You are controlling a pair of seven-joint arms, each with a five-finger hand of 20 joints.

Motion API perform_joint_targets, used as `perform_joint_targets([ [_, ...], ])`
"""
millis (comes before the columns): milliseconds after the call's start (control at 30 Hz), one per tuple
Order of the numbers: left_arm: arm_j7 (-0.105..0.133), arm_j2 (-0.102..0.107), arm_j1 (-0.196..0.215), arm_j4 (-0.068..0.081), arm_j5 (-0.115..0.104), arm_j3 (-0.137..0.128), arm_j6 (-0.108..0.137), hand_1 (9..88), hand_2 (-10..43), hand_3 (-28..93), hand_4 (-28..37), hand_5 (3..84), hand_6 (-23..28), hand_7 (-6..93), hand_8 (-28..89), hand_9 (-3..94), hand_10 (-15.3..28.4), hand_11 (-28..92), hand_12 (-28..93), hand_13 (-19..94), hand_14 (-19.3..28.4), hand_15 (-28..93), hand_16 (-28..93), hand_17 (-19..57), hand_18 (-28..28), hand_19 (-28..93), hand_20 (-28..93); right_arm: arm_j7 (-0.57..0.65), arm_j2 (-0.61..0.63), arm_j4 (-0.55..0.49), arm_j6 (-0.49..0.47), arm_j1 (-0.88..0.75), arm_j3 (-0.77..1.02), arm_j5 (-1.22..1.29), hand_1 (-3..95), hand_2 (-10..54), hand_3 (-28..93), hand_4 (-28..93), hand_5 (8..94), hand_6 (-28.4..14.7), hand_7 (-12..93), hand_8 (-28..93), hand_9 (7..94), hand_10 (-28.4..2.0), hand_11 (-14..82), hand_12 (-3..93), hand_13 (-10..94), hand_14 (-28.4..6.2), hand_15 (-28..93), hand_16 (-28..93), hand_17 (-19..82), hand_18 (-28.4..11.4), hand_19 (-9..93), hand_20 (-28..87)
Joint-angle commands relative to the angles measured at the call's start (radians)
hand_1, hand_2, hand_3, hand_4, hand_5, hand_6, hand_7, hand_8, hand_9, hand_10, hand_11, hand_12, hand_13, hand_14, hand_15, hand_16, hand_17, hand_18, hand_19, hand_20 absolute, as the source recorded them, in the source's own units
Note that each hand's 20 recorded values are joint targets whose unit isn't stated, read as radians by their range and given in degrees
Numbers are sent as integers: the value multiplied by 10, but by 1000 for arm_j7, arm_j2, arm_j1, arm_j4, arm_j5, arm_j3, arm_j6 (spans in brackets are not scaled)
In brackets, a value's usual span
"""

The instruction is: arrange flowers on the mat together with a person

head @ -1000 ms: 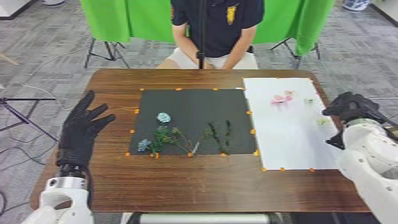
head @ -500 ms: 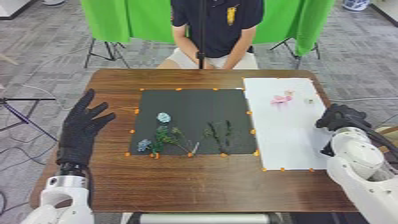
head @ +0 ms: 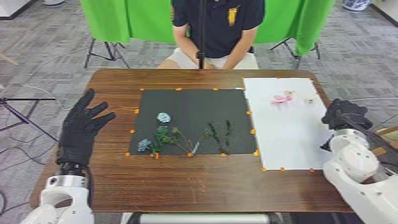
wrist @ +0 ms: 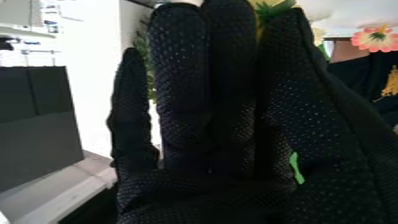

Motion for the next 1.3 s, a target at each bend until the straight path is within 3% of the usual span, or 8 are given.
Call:
perform_joint_targets([
  [33,-1,-11,22,1,-13,-10,5,244,63,799,-283,286,12,142,-121,332,160,220,67,276,250,487,-90,-80,228,487,170,-101,-10,-173,99,6,-38,-37,570,-95,621,-283,856,54,163,-11,921,-51,159,329,794,-48,495,242,247,-173,684,241],
  [233,10,-16,54,-7,-20,-32,16,242,63,798,-283,286,13,142,-121,333,160,222,68,276,249,489,-91,-79,228,488,170,-233,-61,-284,97,161,-226,-12,563,-95,635,-283,862,55,161,-7,922,-54,187,338,794,-50,516,242,242,-166,692,242],
  [367,12,-20,62,-10,-19,-42,21,241,63,797,-283,286,13,142,-120,333,160,223,68,276,250,489,-91,-79,228,487,170,-305,-136,-295,82,261,-358,-5,559,-95,641,-283,864,54,159,-5,920,-56,199,338,792,-49,522,240,238,-163,694,243],
  [533,27,-14,61,-11,-27,-43,23,240,62,796,-283,286,14,142,-120,332,160,222,67,276,250,488,-91,-79,228,488,170,-372,-230,-252,36,353,-501,-23,553,-95,646,-283,863,53,157,-5,917,-59,208,333,786,-52,531,240,230,-160,694,243],
  [833,16,-14,45,-7,-21,-42,17,239,63,796,-283,286,13,141,-120,333,160,223,67,276,249,487,-91,-78,228,488,170,-419,-329,-122,19,458,-717,-126,538,-95,650,-283,854,63,159,-12,912,-54,259,308,791,-53,545,235,218,-166,676,239],
  [1033,-4,-21,32,0,-7,-41,5,239,63,796,-283,286,13,141,-120,333,160,223,67,276,250,489,-91,-79,229,488,170,-394,-360,-95,-21,458,-745,-154,529,-95,652,-283,847,70,162,-14,908,-56,286,295,793,-52,548,238,219,-167,675,241],
  [1267,-7,-17,13,8,-10,-28,-1,239,63,797,-283,286,14,140,-120,333,160,222,67,276,250,488,-91,-79,229,487,170,-397,-396,-54,-64,471,-770,-192,523,-95,649,-283,834,74,166,-22,877,-61,328,299,760,-55,583,251,211,-169,674,244],
  [1300,4,-12,13,8,-18,-24,4,240,64,797,-283,286,14,141,-120,333,160,222,67,277,250,488,-91,-79,229,487,170,-391,-403,-49,-74,478,-779,-193,523,-95,649,-283,832,74,167,-24,873,-61,332,300,757,-56,586,250,209,-169,673,245],
])
